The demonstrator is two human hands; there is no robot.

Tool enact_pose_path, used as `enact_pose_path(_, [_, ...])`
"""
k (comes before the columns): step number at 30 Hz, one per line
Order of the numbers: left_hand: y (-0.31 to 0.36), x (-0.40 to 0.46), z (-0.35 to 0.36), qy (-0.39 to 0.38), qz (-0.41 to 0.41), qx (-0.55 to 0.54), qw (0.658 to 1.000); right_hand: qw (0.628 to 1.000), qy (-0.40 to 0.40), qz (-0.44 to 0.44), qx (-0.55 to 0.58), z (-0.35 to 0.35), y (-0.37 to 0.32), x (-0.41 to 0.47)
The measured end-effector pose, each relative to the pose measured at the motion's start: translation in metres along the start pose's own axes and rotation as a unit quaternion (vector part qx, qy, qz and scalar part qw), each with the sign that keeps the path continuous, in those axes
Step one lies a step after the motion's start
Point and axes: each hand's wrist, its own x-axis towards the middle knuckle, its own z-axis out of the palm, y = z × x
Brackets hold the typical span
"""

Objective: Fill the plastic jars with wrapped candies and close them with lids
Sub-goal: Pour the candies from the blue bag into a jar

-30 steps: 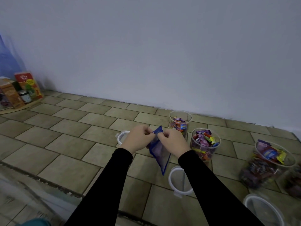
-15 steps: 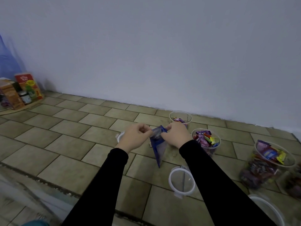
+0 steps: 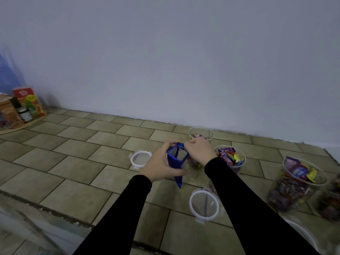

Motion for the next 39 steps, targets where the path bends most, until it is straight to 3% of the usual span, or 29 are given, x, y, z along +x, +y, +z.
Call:
enact_pose_path(4, [0.000,0.001,0.005,0.003,0.007,-0.014,1.000,0.998,0.024,-0.002,0.053,0.004,0.005,0.004])
enact_pose_path(7, [-0.002,0.000,0.012,0.001,-0.003,-0.023,1.000,0.986,0.046,0.018,0.162,0.007,0.006,0.005])
enact_pose_path(14, [-0.013,0.008,0.014,0.110,-0.029,-0.052,0.992,0.925,0.163,0.037,0.341,0.031,0.009,0.006])
enact_pose_path(25, [-0.012,0.020,0.011,0.157,-0.046,-0.015,0.986,0.952,0.253,0.050,0.165,0.043,0.015,0.007])
enact_pose_path(30, [-0.009,0.022,0.004,0.156,-0.032,0.021,0.987,0.946,0.266,0.062,0.173,0.045,0.029,0.024])
enact_pose_path(37, [0.002,0.037,-0.005,0.167,-0.019,0.097,0.981,0.911,0.266,0.057,0.310,0.044,0.047,0.045])
enact_pose_path(39, [0.003,0.040,-0.006,0.181,-0.018,0.124,0.976,0.916,0.259,0.058,0.302,0.045,0.051,0.047])
